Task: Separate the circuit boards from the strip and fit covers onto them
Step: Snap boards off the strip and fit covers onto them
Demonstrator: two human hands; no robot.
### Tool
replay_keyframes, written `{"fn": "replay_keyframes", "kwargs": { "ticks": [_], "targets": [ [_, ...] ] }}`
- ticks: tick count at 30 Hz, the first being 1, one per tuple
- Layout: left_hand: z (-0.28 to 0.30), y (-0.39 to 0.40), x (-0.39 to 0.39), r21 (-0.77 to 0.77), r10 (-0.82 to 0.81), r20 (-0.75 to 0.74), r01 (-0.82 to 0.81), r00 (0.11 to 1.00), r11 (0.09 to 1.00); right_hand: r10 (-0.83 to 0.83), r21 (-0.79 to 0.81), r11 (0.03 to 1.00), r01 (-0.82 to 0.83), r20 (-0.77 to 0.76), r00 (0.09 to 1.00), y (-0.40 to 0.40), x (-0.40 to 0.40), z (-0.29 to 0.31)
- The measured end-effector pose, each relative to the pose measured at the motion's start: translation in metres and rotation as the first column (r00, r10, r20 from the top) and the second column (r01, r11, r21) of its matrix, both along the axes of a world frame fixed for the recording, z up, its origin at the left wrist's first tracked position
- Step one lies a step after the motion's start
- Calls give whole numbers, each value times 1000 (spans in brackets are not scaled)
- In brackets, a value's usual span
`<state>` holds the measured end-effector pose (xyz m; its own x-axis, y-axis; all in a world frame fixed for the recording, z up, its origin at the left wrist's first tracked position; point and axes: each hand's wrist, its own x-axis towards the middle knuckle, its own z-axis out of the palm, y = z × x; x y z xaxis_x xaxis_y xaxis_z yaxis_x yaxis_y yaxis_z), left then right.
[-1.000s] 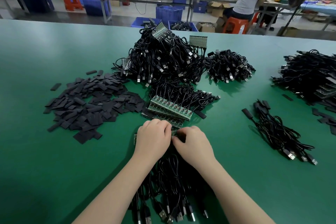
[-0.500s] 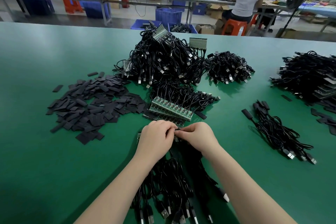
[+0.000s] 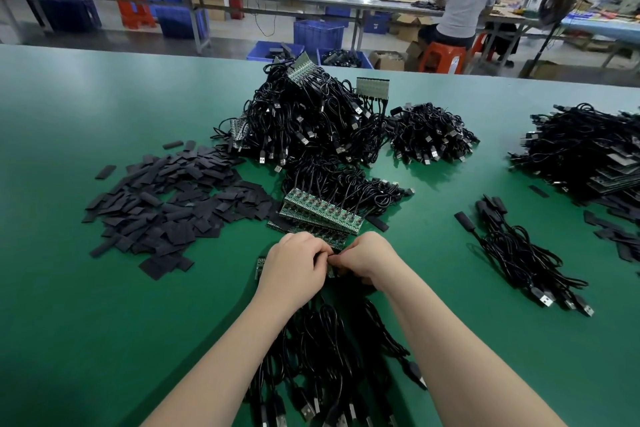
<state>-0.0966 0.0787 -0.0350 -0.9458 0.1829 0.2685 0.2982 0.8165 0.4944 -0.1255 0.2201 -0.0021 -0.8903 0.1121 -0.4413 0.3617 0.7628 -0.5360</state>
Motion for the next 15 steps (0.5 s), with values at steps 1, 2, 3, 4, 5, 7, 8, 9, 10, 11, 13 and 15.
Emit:
{"fn": "replay_keyframes", "kwargs": {
  "ticks": [1, 2, 3, 4, 5, 7, 8, 9, 10, 11, 13, 15],
  "targets": [
    [0, 0, 0, -4, 1, 4, -1, 1000, 1000, 0, 13, 1000, 0, 6, 1000, 0, -1, -1],
    [0, 0, 0, -7, 2, 8, -2, 1000, 1000, 3, 27, 1000, -4, 10, 1000, -1, -3, -1],
    [0, 0, 0, -11, 1, 11, -1, 1000, 1000, 8, 40, 999, -8, 14, 1000, -1, -5, -2],
    [0, 0, -1, -14, -1, 15, 1, 1000, 1000, 11, 50, 999, -12, 21, 1000, -2, -6, -2],
    [1, 0, 0, -18, -4, 19, 4, 1000, 1000, 11, 56, 998, -13, 31, 999, -2, -7, -3],
    [2, 0, 0, -26, -7, 29, 8, 1000, 1000, 8, 59, 998, -12, 62, 998, -3, -10, -3],
    [2, 0, 0, -27, -9, 31, 9, 999, 1000, 11, 67, 998, -16, 74, 997, -4, -11, -2],
    [2, 0, 0, -25, -11, 31, 12, 999, 1000, 18, 82, 996, -25, 85, 996, -5, -12, -2],
    [2, 0, 0, -21, -14, 28, 14, 1000, 1000, 26, 97, 995, -36, 100, 995, -6, -13, -2],
    [2, 0, 0, -19, -18, 25, 18, 1000, 1000, 36, 111, 993, -49, 117, 992, -7, -15, -2],
    [2, 0, 0, -21, -29, 22, 30, 999, 999, 63, 153, 985, -85, 142, 988, -10, -16, 0],
    [2, 1, 1, -35, -27, 22, 27, 999, 999, 75, 194, 976, -97, 116, 990, -11, -16, 2]
  ]
}}
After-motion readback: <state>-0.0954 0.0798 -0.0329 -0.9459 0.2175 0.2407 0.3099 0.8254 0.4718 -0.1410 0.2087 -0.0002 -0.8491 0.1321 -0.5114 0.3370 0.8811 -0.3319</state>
